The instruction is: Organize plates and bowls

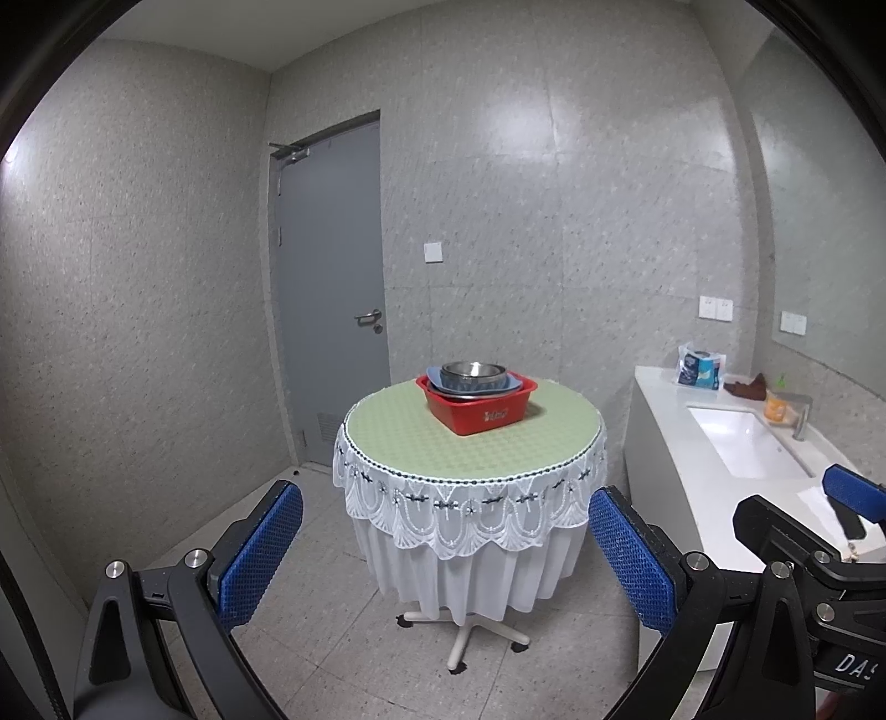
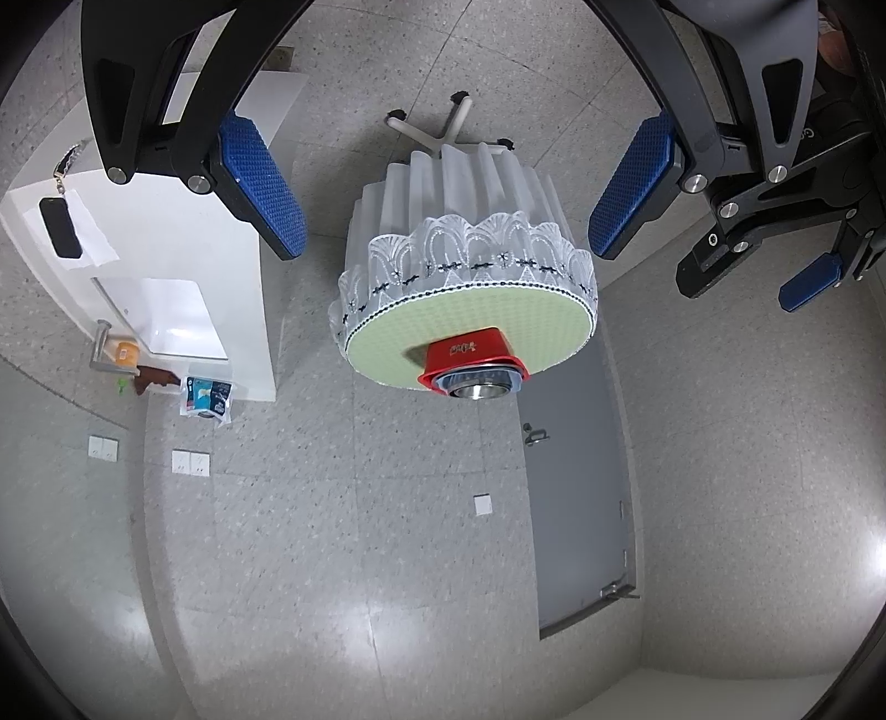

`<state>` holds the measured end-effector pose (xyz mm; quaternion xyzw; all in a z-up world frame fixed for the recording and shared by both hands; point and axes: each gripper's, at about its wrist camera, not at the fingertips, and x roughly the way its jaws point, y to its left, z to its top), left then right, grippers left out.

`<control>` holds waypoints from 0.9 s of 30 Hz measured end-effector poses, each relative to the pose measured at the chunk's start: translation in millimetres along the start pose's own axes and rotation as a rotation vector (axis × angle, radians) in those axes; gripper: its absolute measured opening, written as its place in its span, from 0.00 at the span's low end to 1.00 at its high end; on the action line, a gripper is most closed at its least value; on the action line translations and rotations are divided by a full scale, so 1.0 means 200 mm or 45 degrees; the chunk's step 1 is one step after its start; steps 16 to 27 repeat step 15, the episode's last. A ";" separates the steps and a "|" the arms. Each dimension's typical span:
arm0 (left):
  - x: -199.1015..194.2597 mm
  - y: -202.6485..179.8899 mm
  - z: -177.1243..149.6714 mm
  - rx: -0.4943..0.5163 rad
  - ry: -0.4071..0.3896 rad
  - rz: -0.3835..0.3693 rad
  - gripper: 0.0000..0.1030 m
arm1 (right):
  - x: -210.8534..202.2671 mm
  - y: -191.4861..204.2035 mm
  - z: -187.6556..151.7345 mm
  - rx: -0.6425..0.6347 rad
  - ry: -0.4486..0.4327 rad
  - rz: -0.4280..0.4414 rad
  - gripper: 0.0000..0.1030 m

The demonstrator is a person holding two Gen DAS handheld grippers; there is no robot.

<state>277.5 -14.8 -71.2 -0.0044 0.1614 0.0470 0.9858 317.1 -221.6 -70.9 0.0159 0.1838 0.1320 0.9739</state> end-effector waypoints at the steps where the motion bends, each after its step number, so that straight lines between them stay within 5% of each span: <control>1: 0.01 -0.02 0.01 0.001 0.004 0.009 0.99 | 0.02 -0.01 0.01 0.001 0.007 0.007 1.00; 15: 0.24 -0.43 0.19 0.041 0.037 0.078 0.99 | 0.17 -0.31 0.12 0.069 0.089 0.016 1.00; 27: 0.24 -0.43 0.19 0.041 0.037 0.078 0.99 | 0.17 -0.31 0.12 0.069 0.089 0.016 1.00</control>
